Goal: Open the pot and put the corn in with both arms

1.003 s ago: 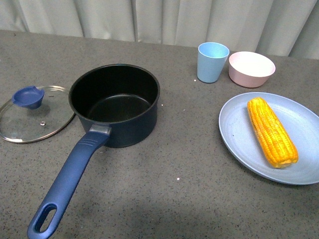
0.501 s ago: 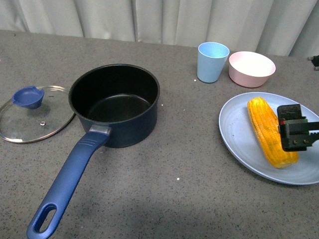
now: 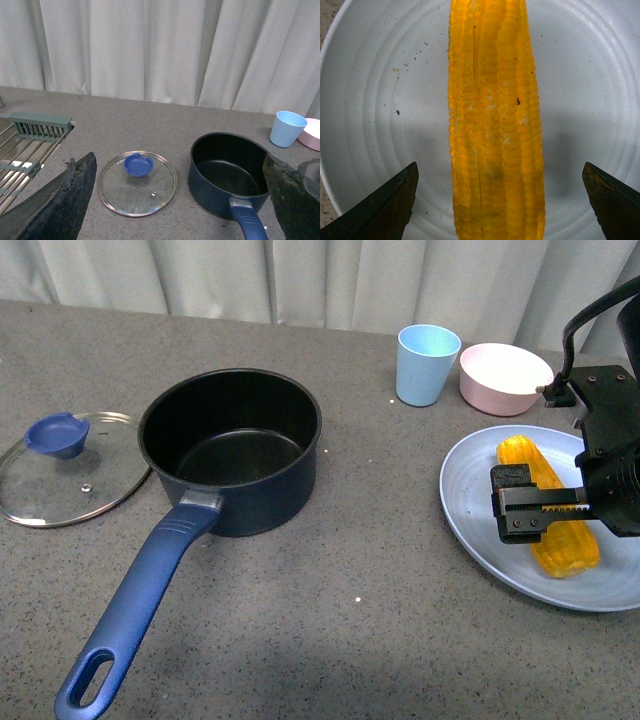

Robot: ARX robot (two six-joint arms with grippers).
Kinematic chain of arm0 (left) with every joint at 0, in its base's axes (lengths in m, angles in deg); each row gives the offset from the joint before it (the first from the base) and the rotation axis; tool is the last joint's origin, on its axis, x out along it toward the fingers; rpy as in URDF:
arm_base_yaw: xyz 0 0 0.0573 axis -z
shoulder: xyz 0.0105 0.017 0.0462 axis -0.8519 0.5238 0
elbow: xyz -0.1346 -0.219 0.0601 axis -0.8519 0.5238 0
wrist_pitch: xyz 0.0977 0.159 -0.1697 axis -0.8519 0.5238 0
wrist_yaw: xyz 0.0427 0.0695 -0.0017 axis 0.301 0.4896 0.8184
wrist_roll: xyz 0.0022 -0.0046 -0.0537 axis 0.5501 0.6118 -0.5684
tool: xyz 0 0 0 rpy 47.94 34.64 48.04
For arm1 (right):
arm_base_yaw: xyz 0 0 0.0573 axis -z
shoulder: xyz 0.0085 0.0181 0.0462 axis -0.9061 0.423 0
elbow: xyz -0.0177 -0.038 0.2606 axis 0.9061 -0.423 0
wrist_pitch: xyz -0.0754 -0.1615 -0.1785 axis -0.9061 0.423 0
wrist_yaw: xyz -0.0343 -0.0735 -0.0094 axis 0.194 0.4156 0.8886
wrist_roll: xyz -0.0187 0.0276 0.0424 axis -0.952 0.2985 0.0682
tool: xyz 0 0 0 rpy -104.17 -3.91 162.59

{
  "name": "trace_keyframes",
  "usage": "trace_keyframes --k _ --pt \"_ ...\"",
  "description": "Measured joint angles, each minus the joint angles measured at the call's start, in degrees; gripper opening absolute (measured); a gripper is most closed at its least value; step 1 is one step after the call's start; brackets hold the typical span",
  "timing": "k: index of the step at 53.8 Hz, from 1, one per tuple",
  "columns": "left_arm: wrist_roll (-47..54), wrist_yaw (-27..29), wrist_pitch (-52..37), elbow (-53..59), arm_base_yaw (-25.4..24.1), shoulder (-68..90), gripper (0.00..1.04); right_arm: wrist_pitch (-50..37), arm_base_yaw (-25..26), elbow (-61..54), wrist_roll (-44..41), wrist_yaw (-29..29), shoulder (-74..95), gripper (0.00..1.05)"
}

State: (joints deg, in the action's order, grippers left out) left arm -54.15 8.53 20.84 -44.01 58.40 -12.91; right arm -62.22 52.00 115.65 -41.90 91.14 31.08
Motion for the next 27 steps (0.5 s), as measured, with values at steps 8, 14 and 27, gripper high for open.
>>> trace_keyframes --k 8,14,27 --pt "0.0 0.0 0.0 0.0 0.0 0.0 0.98 0.8 -0.2 0.3 0.4 0.3 0.8 0.78" --pt "0.0 0.0 0.0 0.0 0.0 0.0 0.98 1.0 -0.2 0.3 0.5 0.1 1.1 0.61" --pt "0.0 0.0 0.0 0.0 0.0 0.0 0.98 0.6 -0.1 -0.2 1.6 -0.7 0.8 0.29"
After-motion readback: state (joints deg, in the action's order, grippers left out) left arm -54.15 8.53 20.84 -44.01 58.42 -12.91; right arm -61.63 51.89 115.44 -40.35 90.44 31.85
